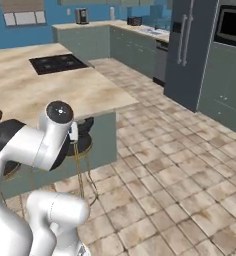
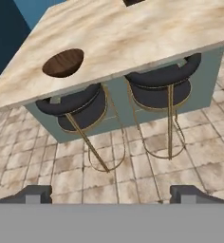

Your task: Pick up the bowls from the cabinet and place each bowl in front of a stool on the dining counter.

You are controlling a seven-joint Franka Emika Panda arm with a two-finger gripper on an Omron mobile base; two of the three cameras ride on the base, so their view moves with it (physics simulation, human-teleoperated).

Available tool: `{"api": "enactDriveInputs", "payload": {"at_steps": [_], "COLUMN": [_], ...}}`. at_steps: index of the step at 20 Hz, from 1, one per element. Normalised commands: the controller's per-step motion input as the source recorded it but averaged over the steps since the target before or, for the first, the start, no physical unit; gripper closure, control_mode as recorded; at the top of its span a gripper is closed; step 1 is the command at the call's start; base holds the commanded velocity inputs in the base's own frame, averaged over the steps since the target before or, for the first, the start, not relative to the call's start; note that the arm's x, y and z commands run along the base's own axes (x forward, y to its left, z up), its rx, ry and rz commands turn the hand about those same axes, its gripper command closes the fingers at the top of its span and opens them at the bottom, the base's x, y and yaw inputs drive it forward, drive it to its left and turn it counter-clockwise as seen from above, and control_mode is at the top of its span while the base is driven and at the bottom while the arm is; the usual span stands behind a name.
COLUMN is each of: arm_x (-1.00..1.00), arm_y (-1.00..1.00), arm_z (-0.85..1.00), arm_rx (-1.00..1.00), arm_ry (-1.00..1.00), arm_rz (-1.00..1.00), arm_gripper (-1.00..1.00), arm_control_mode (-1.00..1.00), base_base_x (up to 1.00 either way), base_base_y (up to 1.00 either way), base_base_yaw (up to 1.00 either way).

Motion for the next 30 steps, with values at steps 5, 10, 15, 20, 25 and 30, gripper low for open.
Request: {"api": "enactDriveInputs", "payload": {"at_steps": [5, 10, 15, 20, 25, 30], "arm_x": [0.0, 0.0, 0.0, 0.0, 0.0, 0.0], "arm_y": [0.0, 0.0, 0.0, 0.0, 0.0, 0.0], "arm_z": [0.0, 0.0, 0.0, 0.0, 0.0, 0.0], "arm_rx": [0.0, 0.0, 0.0, 0.0, 0.0, 0.0], "arm_ry": [0.0, 0.0, 0.0, 0.0, 0.0, 0.0], "arm_rz": [0.0, 0.0, 0.0, 0.0, 0.0, 0.0], "arm_gripper": [-1.0, -1.0, -1.0, -1.0, -1.0, -1.0], "arm_control_mode": [1.0, 1.0, 1.0, 1.0, 1.0, 1.0], "base_base_x": [0.57, 0.88, 1.0, 1.0, 1.0, 1.0], "base_base_y": [-0.94, -0.56, -0.37, -0.17, 0.0, 0.0], "base_base_yaw": [-0.45, -0.39, -0.3, -0.21, 0.0, 0.2]}}
